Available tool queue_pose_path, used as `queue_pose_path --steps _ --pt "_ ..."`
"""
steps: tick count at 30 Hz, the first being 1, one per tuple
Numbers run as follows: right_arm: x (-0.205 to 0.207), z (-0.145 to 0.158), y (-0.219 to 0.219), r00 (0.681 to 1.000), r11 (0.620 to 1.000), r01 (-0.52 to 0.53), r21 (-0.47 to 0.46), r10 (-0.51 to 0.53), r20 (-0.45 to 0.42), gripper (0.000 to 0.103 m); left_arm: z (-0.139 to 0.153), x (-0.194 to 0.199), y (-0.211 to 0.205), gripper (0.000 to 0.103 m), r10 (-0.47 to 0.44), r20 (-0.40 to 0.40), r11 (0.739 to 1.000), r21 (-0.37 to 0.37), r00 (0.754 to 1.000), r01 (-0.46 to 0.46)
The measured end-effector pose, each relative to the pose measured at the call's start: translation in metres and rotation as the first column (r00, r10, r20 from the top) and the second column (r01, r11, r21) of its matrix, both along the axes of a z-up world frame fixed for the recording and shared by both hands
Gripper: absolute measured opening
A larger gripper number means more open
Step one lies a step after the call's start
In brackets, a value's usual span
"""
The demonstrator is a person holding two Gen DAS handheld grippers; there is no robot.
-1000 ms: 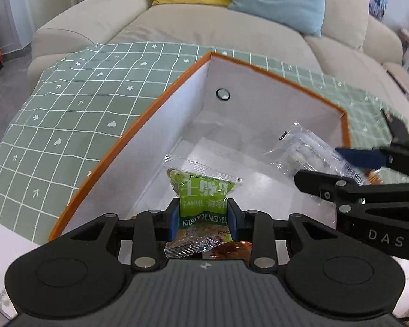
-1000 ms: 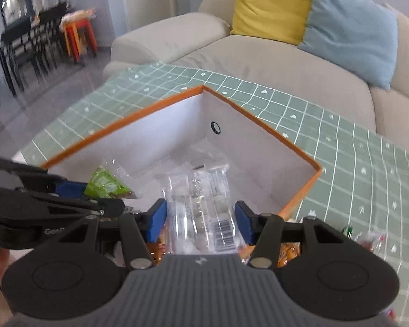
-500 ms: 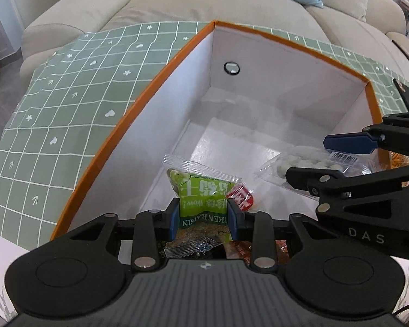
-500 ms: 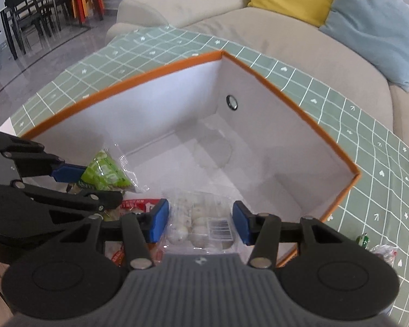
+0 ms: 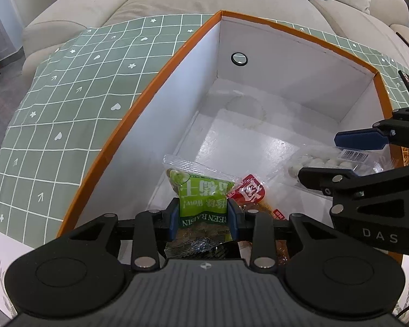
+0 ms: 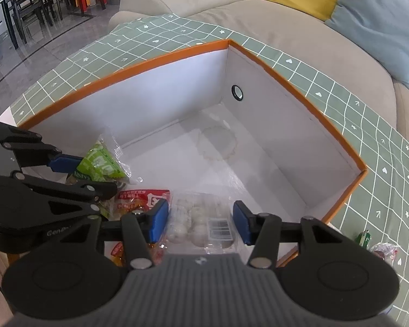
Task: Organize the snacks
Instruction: 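Open both tools to drop the snacks in the box and withdraw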
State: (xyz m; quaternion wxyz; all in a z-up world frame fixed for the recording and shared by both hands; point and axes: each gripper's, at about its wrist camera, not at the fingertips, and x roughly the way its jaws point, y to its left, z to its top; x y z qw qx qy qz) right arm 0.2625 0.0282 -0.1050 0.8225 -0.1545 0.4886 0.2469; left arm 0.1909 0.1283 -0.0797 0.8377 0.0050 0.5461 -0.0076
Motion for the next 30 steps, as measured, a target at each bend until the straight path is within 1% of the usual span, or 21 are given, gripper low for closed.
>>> queue_pose_path --steps 6,10,11,13,15,20,23,26,29,30 --pt "-0.001 0.002 -0.001 1.0 1.0 0.014 0.0 -0.014 0.001 0.052 0.002 -0.001 -0.001 0.041 -0.003 -0.003 1.0 0.011 1.0 0.003" --pt "-0.003 0.011 -0.003 1.0 1.0 0.02 0.018 -0.021 0.021 0.058 0.008 -0.007 -0.001 0.062 -0.001 0.036 0.999 0.042 0.999 0.0" --pt "-0.004 0.014 -0.004 0.999 0.999 0.022 0.023 -0.023 0.027 0.061 0.01 -0.008 -0.001 0.063 -0.001 0.044 0.999 0.038 0.999 -0.001" --pt "-0.005 0.018 -0.006 0.999 0.999 0.025 0.03 -0.026 0.038 0.061 0.014 -0.01 -0.002 0.064 0.001 0.055 1.0 0.028 0.999 -0.003" --pt "-0.008 0.022 -0.008 0.999 0.999 0.029 0.038 -0.03 0.045 0.064 0.018 -0.013 -0.003 0.067 0.0 0.068 1.0 0.027 0.998 -0.002" --pt "-0.015 0.028 -0.013 0.997 0.998 0.036 0.043 -0.038 0.065 0.065 0.026 -0.021 -0.009 0.069 -0.004 0.106 0.999 0.05 0.994 -0.002" --pt "-0.02 0.035 -0.021 0.995 0.997 0.053 0.064 -0.058 0.084 0.065 0.033 -0.028 -0.012 0.069 0.004 0.143 0.998 0.056 0.99 -0.012" --pt "-0.028 0.046 -0.033 0.99 0.992 0.075 0.106 -0.087 0.114 0.067 0.043 -0.035 -0.017 0.069 0.011 0.194 0.998 0.054 0.981 -0.022" --pt "-0.04 0.057 -0.049 0.983 0.983 0.097 0.159 -0.119 0.142 0.079 0.053 -0.044 -0.023 0.068 0.007 0.249 0.999 0.045 0.968 -0.019" --pt "-0.045 0.061 -0.054 0.98 0.979 0.102 0.174 -0.129 0.15 0.079 0.057 -0.047 -0.025 0.068 0.004 0.268 0.999 0.039 0.963 -0.015"
